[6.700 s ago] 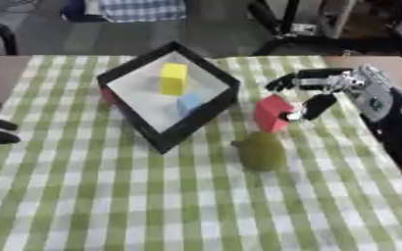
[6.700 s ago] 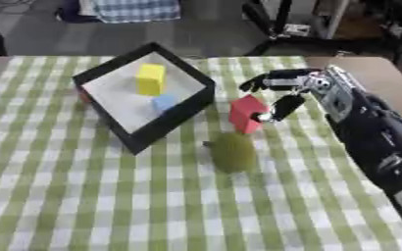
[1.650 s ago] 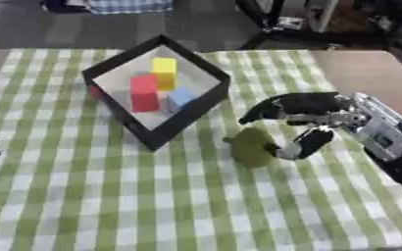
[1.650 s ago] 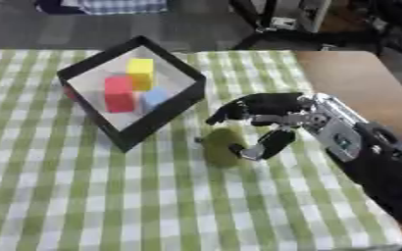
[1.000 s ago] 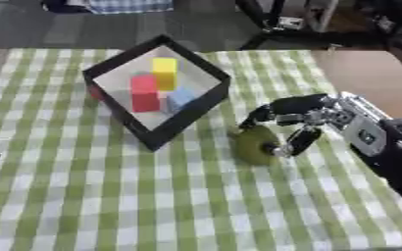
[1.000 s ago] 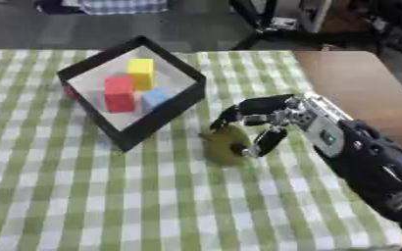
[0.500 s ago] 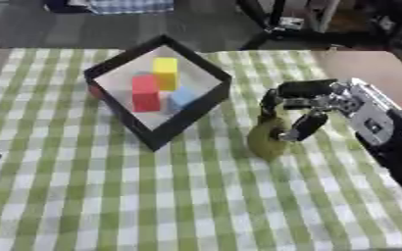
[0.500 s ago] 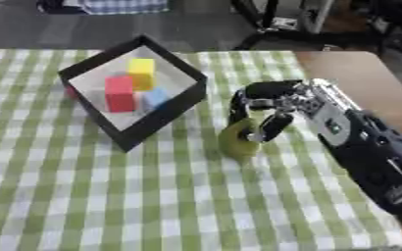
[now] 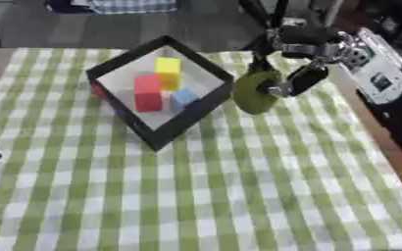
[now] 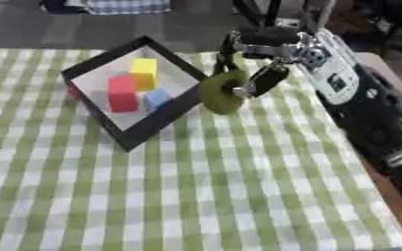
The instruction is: Pick up objects on the table and place them in the box.
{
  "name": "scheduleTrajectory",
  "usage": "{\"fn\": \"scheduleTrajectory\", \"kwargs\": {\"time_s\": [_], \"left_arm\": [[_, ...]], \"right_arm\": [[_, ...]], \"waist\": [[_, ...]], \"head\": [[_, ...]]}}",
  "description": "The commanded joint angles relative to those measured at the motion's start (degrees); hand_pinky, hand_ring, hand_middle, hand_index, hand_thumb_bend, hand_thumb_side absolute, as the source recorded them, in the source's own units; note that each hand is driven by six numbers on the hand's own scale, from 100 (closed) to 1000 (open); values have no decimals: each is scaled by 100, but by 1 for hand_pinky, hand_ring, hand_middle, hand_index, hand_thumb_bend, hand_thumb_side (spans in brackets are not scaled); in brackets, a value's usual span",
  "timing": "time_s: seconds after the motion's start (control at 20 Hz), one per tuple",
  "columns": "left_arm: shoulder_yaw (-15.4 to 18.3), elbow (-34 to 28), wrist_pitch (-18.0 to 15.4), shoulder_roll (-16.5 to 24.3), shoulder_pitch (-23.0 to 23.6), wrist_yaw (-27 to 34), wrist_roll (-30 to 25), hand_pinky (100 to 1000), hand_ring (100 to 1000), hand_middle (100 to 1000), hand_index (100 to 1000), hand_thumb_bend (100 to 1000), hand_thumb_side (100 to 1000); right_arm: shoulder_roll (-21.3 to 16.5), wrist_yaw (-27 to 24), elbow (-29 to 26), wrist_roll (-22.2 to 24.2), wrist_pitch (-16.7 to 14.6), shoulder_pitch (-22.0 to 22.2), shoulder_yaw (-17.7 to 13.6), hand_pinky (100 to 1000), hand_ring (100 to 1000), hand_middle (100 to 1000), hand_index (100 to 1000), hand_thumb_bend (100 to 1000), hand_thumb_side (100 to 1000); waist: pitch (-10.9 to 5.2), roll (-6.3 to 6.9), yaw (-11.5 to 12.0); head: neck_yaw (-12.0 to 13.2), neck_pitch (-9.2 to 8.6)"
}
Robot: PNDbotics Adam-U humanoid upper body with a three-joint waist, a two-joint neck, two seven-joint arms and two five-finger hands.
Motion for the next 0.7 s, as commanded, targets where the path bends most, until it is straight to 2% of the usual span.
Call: {"fn": "scheduleTrajectory", "kwargs": {"time_s": [0.05,0.25,0.35,0.4,0.5,0.55,0.6,0.65,0.7], "left_arm": [[-48,-87,-21,-47,-158,60,-70,728,573,599,922,119,1000],[-62,-106,-23,-93,-242,82,-94,728,572,599,922,120,1000],[-58,-107,-18,-95,-249,86,-90,728,572,599,922,120,1000],[-58,-107,-16,-94,-249,87,-90,728,572,599,922,120,1000],[-72,-108,-16,-104,-257,89,-101,728,572,599,922,121,1000],[-79,-111,-17,-112,-261,91,-106,728,572,599,922,121,1000],[-85,-113,-17,-118,-265,92,-112,728,572,599,922,121,1000],[-93,-116,-19,-123,-268,94,-119,728,572,598,922,121,1000],[-98,-118,-19,-126,-267,95,-124,728,572,598,922,121,1000]], "right_arm": [[266,199,354,142,224,-419,-392,790,515,224,359,100,100],[862,563,951,273,591,-1016,-823,793,527,247,389,100,100],[1160,746,1249,171,774,-1292,-917,806,559,326,477,100,100],[1311,839,1400,92,867,-1392,-924,819,590,419,590,100,100],[1558,1027,1705,-86,1055,-1559,-831,841,655,551,732,100,100],[1642,1121,1858,-179,1149,-1626,-737,843,664,564,742,100,100],[1709,1214,2009,-270,1242,-1680,-643,863,728,679,829,100,165],[1764,1306,2160,-360,1332,-1711,-527,870,746,716,850,100,221],[1808,1400,2312,-452,1401,-1739,-432,886,789,791,895,137,342]], "waist": [[-107,137,58],[-14,169,208],[8,165,218],[13,164,214],[17,160,215],[15,159,218],[13,159,223],[11,160,229],[9,161,233]], "head": [[-165,-11],[-269,-11],[-277,-11],[-277,-11],[-292,-11],[-298,-11],[-306,-11],[-314,-11],[-321,-11]]}}
